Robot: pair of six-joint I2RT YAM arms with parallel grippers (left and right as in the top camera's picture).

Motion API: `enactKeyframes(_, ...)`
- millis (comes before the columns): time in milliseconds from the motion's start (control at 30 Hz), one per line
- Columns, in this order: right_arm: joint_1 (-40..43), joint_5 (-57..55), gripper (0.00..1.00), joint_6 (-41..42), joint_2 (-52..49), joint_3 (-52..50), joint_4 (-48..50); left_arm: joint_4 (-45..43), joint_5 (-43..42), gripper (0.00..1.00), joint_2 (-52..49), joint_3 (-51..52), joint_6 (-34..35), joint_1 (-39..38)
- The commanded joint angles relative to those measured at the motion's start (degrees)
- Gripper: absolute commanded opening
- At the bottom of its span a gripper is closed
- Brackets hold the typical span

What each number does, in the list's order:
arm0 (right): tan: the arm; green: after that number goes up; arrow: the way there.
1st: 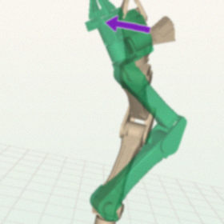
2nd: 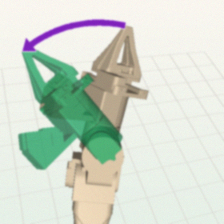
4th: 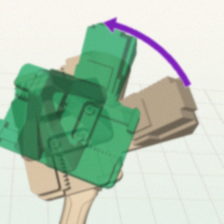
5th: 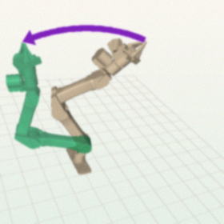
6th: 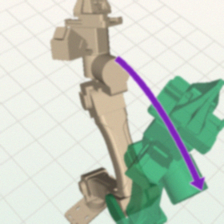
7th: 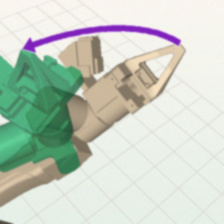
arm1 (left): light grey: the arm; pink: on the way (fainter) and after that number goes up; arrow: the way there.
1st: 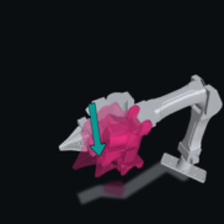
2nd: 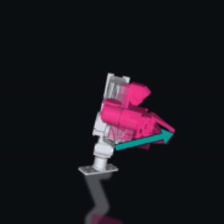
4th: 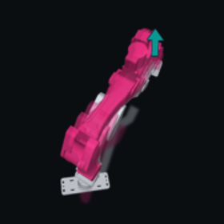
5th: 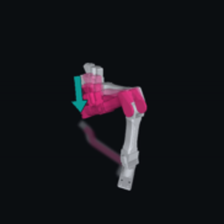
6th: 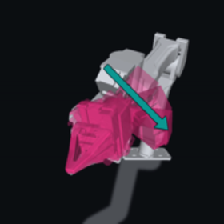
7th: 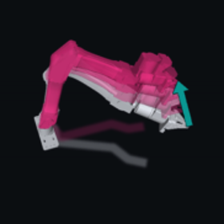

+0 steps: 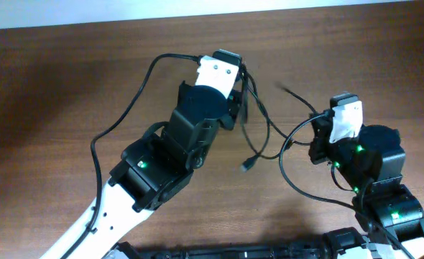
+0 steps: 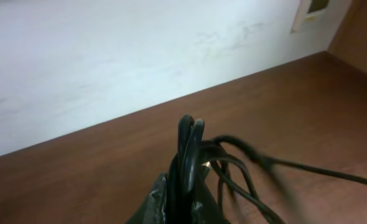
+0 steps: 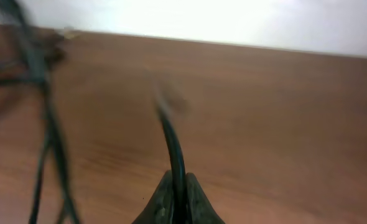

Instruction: Untangle cables

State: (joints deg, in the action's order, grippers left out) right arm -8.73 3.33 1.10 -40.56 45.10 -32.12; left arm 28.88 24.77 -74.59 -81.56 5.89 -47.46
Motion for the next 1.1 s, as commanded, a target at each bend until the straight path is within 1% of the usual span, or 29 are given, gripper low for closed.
enactKeyframes(0,-0.2,-11.8,0.04,-0.2,0.2,0.1,-3.1,-1.1,3.6,0.0,0.3,-0.9,1.0,0.5)
enactKeyframes(133,-0.2,-11.7,0.04,-0.2,0.2,0.1,-3.5,-1.4,3.5,0.0,0.3,-0.9,2.5,0.5)
enactKeyframes(167,-0.2,-11.7,0.15,-0.2,0.2,0.1,-3.5,-1.4,3.3,0.0,0.3,-0.9,2.4,0.5)
enactKeyframes(200,-0.2,-11.7,0.37,-0.2,0.2,0.1,-3.4,-1.4,3.3,0.0,0.3,-0.9,2.4,0.5)
enactKeyframes(233,-0.2,-11.7,0.73,-0.2,0.2,0.1,-3.4,-1.4,3.1,0.0,0.3,-0.9,2.4,0.5)
enactKeyframes(267,-0.2,-11.5,0.93,-0.2,0.2,0.1,-3.4,-1.4,2.9,0.0,0.3,-0.9,2.4,0.5)
enactKeyframes(300,-0.2,-11.5,0.98,-0.2,0.2,0.1,-3.3,-1.4,2.6,0.0,0.3,-0.9,2.4,0.5)
enactKeyframes(433,-0.2,-9.3,0.99,-0.2,0.2,0.1,-2.6,-1.4,-1.0,0.0,0.3,-0.9,2.4,0.5)
enactKeyframes(533,-0.2,-7.7,0.99,-0.2,0.2,0.1,-1.6,-1.4,-1.8,0.0,0.3,-0.9,2.4,0.5)
enactKeyframes(833,-0.2,0.7,0.99,-0.3,0.2,0.1,1.8,-2.8,-9.2,0.0,0.3,-0.9,1.9,0.5)
enactKeyframes(1067,-0.2,10.1,0.99,-5.6,0.2,0.1,3.0,-4.3,-15.0,0.0,0.3,-0.9,-8.6,0.5)
